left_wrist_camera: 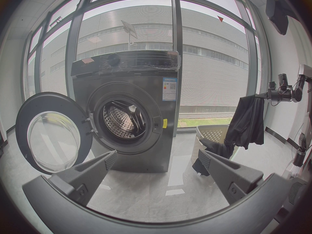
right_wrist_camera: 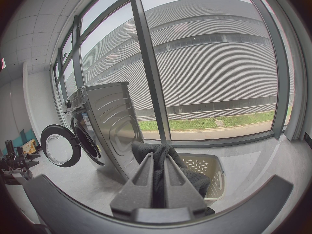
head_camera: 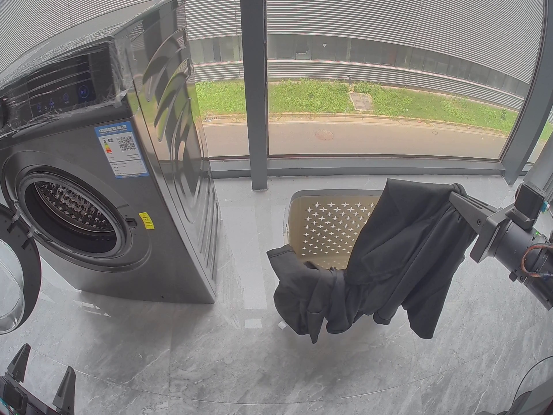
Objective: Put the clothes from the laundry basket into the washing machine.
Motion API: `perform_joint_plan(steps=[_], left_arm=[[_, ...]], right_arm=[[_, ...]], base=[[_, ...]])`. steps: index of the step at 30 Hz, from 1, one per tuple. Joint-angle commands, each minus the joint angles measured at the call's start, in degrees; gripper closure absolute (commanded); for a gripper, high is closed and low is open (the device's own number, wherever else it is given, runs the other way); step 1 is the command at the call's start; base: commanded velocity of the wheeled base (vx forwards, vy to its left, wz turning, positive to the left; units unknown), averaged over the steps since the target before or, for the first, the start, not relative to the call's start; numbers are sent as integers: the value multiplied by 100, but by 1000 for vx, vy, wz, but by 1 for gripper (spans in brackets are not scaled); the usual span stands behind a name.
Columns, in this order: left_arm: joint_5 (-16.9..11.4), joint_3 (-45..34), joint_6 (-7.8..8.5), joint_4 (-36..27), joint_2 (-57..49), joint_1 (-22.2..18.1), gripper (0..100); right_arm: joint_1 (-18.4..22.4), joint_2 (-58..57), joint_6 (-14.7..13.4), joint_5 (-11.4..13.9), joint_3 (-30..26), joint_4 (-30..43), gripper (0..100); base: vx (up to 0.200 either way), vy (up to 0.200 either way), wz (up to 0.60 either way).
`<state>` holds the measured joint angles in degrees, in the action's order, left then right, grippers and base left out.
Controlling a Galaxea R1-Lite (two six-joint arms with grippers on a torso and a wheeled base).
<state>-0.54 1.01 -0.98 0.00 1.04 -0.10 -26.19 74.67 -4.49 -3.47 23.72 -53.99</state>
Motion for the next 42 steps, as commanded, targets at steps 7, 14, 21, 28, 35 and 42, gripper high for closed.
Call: perform_joint_plan(steps=[7, 14, 21, 28, 35, 42], left_arm=[[1, -92, -8, 0, -95, 1, 0], [1, -92, -8, 0, -95, 1, 0], [27, -92, -17, 0, -95, 1, 0], [36, -92, -26, 0, -95, 1, 0], [36, -92, -26, 0, -95, 1, 0], [36, -92, -26, 0, -95, 1, 0]], right_arm=[[-132, 65, 0, 13, -17, -24, 100], [-255, 39, 0, 22, 10, -32, 100], [-326, 30, 0, 22, -17, -41, 100], [-335, 30, 9, 22, -17, -41, 100], [-335, 57, 9, 22, -34, -32, 100], [-335, 57, -8, 22, -43, -32, 100]], base=[[0, 200, 0], [0, 200, 0], [0, 200, 0], [0, 0, 0], [-143, 0, 0], [0, 0, 0]])
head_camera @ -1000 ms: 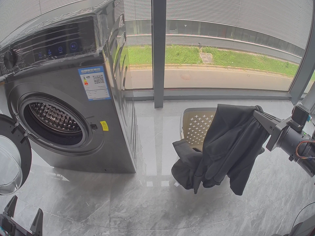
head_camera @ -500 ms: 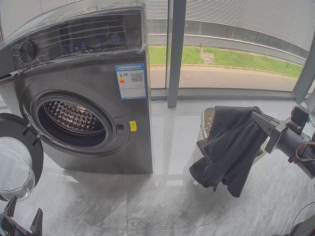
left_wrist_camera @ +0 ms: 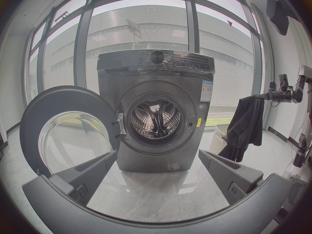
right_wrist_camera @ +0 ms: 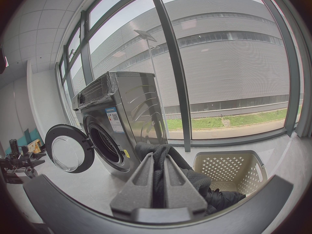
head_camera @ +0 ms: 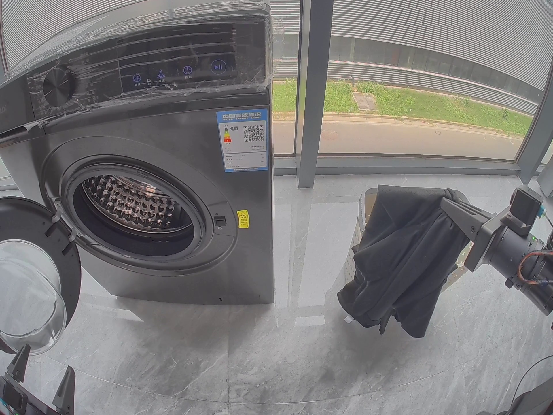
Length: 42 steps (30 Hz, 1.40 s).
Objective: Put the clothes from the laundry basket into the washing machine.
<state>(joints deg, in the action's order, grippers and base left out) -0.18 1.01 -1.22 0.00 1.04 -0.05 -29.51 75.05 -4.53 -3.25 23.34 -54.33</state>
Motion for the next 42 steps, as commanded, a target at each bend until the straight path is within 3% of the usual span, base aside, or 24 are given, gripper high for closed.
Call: perform_joint_plan(steps=[1, 27, 36, 42], left_arm=[[1, -92, -1, 0, -95, -4, 0], [1, -92, -19, 0, -95, -4, 0], [1, -92, -19, 0, -95, -4, 0], [1, -92, -19, 0, -95, -4, 0]], right_arm=[[-2, 19, -4, 0, -5, 2, 100], [-11, 28, -12, 0, -58, -7, 100], [-55, 36, -12, 0, -76, -7, 100], [-46, 54, -100, 0, -67, -7, 100]], base=[[0, 0, 0], [0, 185, 0], [0, 0, 0], [-200, 0, 0]])
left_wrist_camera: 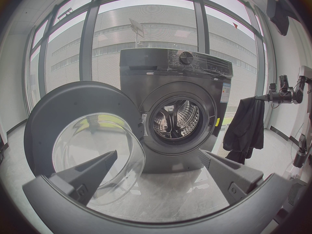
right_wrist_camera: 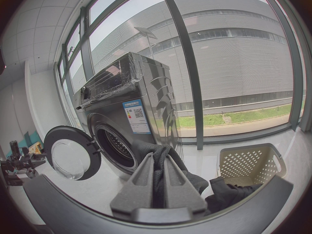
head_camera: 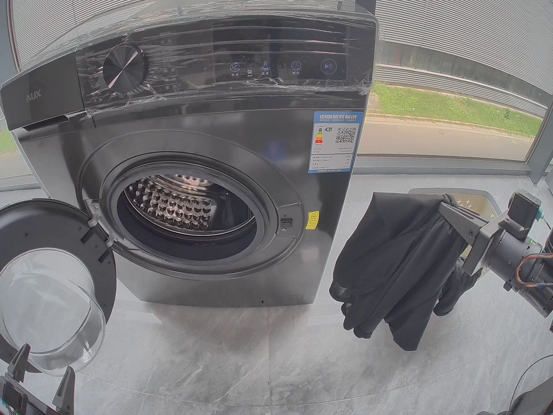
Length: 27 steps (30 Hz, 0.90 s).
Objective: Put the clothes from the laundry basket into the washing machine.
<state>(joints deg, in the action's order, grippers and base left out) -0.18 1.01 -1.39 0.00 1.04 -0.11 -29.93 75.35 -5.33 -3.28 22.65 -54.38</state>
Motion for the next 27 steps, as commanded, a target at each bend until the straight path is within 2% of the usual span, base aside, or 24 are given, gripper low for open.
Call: perform_joint_plan(steps=[1, 3, 11, 27], left_arm=[[1, -92, -2, 0, -95, 2, 0], [9, -92, -2, 0, -95, 2, 0], [1, -92, 7, 0, -95, 2, 0], [1, -92, -10, 0, -95, 2, 0]], right_arm=[[-4, 59, -91, 12, 11, -11, 100], [-4, 120, -188, 20, 11, -11, 100], [-13, 129, -197, 20, -15, -2, 100], [-145, 164, -188, 47, -85, 7, 100]], base=[[0, 0, 0], [0, 0, 0], [0, 0, 0], [0, 200, 0]])
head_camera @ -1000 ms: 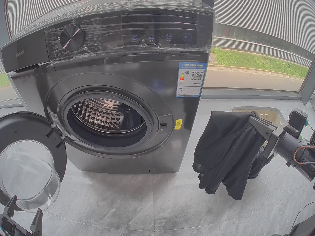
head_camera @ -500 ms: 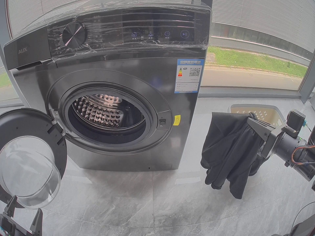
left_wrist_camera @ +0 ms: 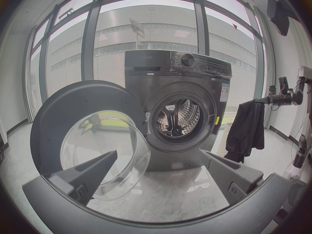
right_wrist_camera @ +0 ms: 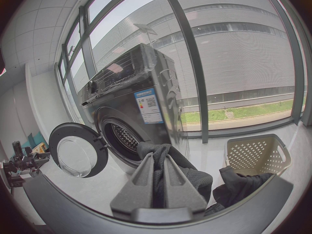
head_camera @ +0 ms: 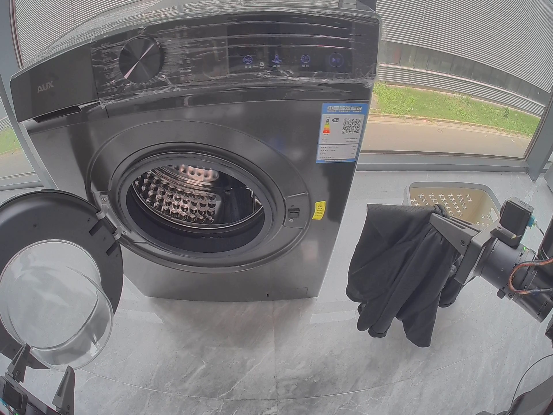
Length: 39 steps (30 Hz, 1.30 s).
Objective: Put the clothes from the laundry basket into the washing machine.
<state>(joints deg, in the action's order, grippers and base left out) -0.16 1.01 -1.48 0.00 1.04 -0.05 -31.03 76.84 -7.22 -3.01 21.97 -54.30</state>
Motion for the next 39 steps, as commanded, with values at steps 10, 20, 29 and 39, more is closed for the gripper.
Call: perform_joint_plan(steps=[10, 20, 29, 39], left_arm=[[-2, -92, -2, 0, -95, -4, 0], [-2, -92, -11, 9, -95, -4, 0], [7, -92, -11, 9, -95, -4, 0], [7, -92, -11, 9, -95, -4, 0]], right_arm=[[-26, 24, 19, 336, 44, -11, 100], [-26, 24, 54, 468, -52, -2, 100], [44, 86, 98, 477, 27, -20, 100], [0, 112, 45, 477, -43, -2, 100]], base=[[0, 120, 0], [0, 0, 0], [-133, 0, 0], [0, 0, 0]])
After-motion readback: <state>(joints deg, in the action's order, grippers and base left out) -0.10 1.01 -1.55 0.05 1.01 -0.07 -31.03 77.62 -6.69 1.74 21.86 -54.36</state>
